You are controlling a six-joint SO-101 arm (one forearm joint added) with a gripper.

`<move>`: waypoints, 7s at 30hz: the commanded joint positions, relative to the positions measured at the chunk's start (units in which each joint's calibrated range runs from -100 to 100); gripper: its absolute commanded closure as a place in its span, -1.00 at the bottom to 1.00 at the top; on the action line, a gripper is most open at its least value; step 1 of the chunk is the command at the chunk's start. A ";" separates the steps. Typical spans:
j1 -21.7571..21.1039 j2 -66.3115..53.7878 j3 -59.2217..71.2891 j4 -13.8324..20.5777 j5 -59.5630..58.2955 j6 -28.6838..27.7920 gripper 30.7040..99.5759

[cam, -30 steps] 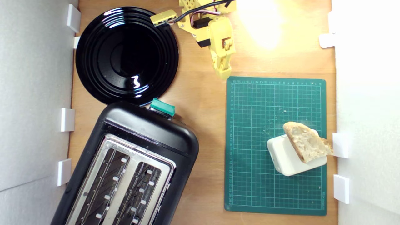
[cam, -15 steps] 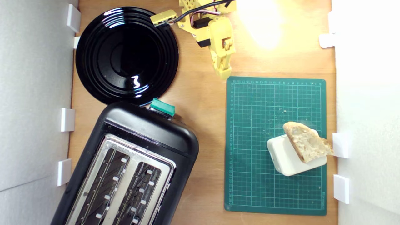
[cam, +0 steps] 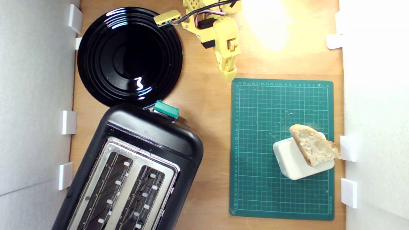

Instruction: Pick bread and place in toaster

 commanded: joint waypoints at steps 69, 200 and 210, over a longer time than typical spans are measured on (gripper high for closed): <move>-12.47 52.81 -1.29 -2.38 -56.29 4.12 0.97; -19.96 107.81 -15.45 0.97 -120.80 -3.51 -0.74; -20.04 112.55 -21.81 1.06 -120.71 -3.51 -0.73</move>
